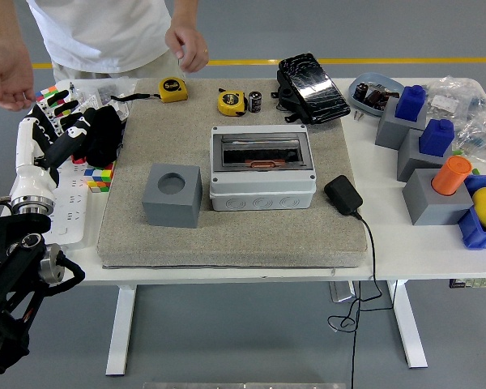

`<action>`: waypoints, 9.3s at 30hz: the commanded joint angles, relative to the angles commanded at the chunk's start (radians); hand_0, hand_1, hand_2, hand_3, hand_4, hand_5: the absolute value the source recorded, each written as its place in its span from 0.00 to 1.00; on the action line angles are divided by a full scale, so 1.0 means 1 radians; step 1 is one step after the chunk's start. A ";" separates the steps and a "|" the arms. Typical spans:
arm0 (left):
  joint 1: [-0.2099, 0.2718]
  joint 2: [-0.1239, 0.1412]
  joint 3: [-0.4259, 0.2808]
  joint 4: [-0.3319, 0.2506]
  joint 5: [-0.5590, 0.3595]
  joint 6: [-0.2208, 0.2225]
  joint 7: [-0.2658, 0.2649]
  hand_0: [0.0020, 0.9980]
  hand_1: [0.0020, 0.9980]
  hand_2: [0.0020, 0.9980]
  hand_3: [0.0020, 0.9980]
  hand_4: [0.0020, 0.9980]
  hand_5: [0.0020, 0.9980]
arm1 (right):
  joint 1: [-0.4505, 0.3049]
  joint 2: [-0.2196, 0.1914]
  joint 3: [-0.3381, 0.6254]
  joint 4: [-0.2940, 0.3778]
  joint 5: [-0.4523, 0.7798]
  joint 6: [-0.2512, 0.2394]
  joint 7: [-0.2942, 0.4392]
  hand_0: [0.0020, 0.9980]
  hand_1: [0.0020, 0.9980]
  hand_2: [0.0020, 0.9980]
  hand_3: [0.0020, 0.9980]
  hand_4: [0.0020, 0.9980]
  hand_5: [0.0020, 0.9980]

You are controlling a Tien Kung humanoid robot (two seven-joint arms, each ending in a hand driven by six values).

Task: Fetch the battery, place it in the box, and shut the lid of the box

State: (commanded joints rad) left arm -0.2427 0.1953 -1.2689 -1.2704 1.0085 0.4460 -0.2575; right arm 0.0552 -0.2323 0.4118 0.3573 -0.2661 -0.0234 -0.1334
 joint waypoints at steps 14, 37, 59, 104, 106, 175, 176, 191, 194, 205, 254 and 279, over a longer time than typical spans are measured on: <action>-0.001 -0.002 0.000 -0.003 0.003 0.009 0.008 0.16 0.45 0.70 0.73 0.95 0.27 | -0.001 0.000 -0.001 -0.001 0.001 0.000 0.000 0.68 0.72 0.72 0.69 1.00 0.70; -0.001 -0.002 -0.003 -0.002 -0.004 -0.010 0.003 0.81 0.64 0.71 0.74 0.96 0.28 | 0.000 0.000 -0.001 0.000 0.001 0.000 0.000 0.68 0.72 0.72 0.69 1.00 0.70; -0.003 0.002 0.002 -0.002 0.000 -0.010 0.010 0.81 0.63 0.71 0.74 0.96 0.29 | 0.004 -0.002 -0.006 0.000 0.004 0.000 0.000 0.68 0.72 0.72 0.69 1.00 0.70; 0.008 0.000 0.008 -0.005 0.001 -0.014 0.015 0.79 0.60 0.71 0.72 0.95 0.29 | -0.008 0.003 0.000 0.000 -0.001 -0.002 0.001 0.67 0.72 0.72 0.69 1.00 0.70; 0.008 -0.001 0.008 -0.007 0.002 -0.014 0.015 0.79 0.60 0.71 0.72 0.95 0.29 | -0.008 0.003 0.001 0.000 -0.001 -0.002 0.001 0.67 0.72 0.72 0.69 1.00 0.70; -0.005 0.020 0.010 -0.047 0.016 -0.021 0.030 0.75 0.58 0.70 0.70 0.93 0.29 | 0.019 -0.013 -0.026 0.002 0.010 -0.001 -0.001 0.68 0.72 0.72 0.69 1.00 0.70; -0.005 0.020 0.010 -0.047 0.016 -0.021 0.030 0.75 0.58 0.70 0.70 0.93 0.29 | 0.019 -0.013 -0.027 0.002 0.010 -0.001 -0.001 0.68 0.72 0.72 0.69 1.00 0.70; 0.002 0.020 0.011 -0.048 0.020 -0.020 0.033 0.67 0.58 0.70 0.70 0.93 0.29 | 0.013 -0.009 -0.021 0.002 0.007 -0.001 -0.001 0.68 0.72 0.72 0.69 1.00 0.70; 0.004 0.020 0.011 -0.049 0.021 -0.020 0.034 0.62 0.57 0.70 0.70 0.93 0.29 | 0.011 -0.008 -0.019 0.002 0.006 -0.001 0.000 0.68 0.72 0.72 0.69 1.00 0.70; 0.005 0.017 0.008 -0.052 0.023 -0.019 0.035 0.60 0.57 0.70 0.70 0.93 0.29 | 0.009 -0.009 -0.013 0.001 0.005 -0.001 -0.001 0.68 0.72 0.72 0.69 1.00 0.70; 0.008 0.009 -0.006 -0.051 0.020 -0.028 0.039 0.92 0.59 0.70 0.69 0.93 0.29 | 0.012 -0.004 -0.003 0.001 0.003 -0.001 0.000 0.68 0.72 0.72 0.69 1.00 0.70; 0.007 0.015 -0.001 -0.045 -0.016 -0.065 0.030 0.99 0.60 0.69 0.69 0.94 0.30 | 0.015 -0.005 -0.010 0.001 0.006 -0.001 0.000 0.68 0.72 0.72 0.69 1.00 0.70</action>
State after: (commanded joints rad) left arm -0.2353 0.2101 -1.2703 -1.3157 0.9925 0.3813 -0.2277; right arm 0.0701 -0.2376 0.4021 0.3579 -0.2599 -0.0247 -0.1339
